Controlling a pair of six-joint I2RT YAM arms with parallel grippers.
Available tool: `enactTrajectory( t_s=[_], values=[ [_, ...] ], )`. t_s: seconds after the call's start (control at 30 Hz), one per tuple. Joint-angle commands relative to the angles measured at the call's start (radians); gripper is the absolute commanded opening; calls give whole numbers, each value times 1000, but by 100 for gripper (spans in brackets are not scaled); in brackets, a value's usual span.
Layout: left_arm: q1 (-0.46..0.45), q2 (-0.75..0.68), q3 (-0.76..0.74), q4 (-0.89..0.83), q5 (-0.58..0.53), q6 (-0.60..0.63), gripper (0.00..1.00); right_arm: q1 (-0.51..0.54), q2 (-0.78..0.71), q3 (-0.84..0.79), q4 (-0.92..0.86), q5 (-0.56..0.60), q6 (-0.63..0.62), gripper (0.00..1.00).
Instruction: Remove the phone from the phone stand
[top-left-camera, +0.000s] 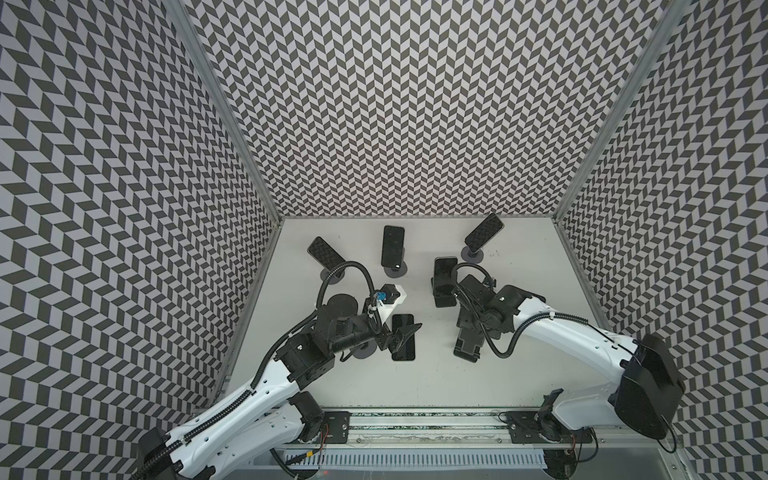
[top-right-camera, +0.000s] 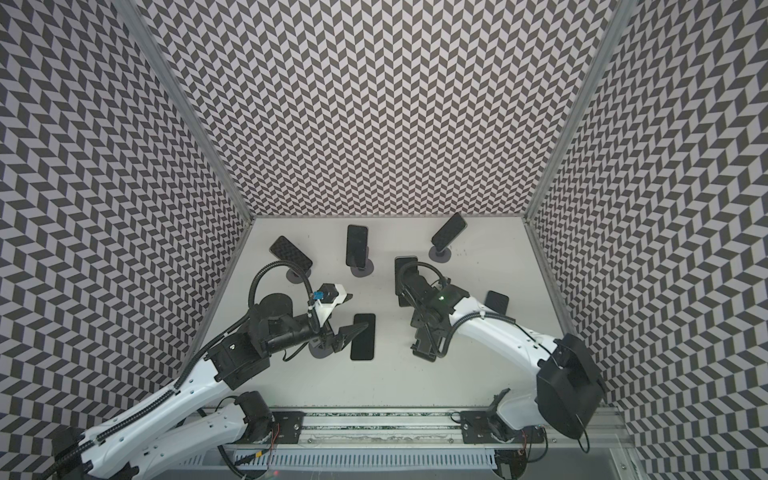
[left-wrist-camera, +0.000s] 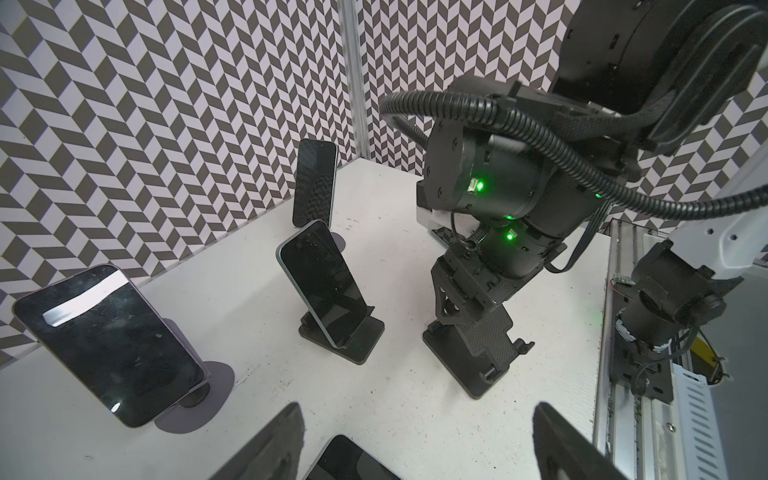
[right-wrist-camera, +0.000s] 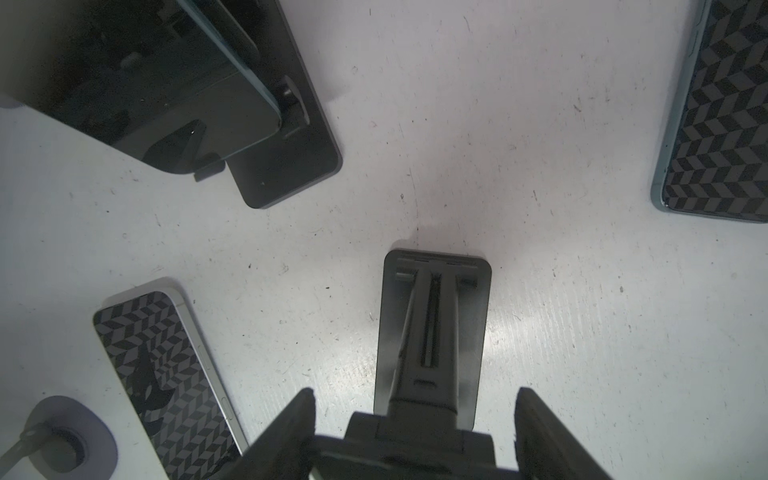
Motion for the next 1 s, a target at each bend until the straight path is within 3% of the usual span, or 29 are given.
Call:
enactTrajectory(
  t_s=[0.0, 0.4, 0.97],
  values=[
    [6, 18, 44, 50, -7, 11, 86, -23, -21, -6, 21, 17, -33, 66],
    [8, 63, 79, 73, -16, 15, 86, -88, -20, 22, 46, 46, -153, 64],
    [13, 94, 148, 54, -5, 35, 86, -309, -6, 30, 270, 17, -412, 62]
  ],
)
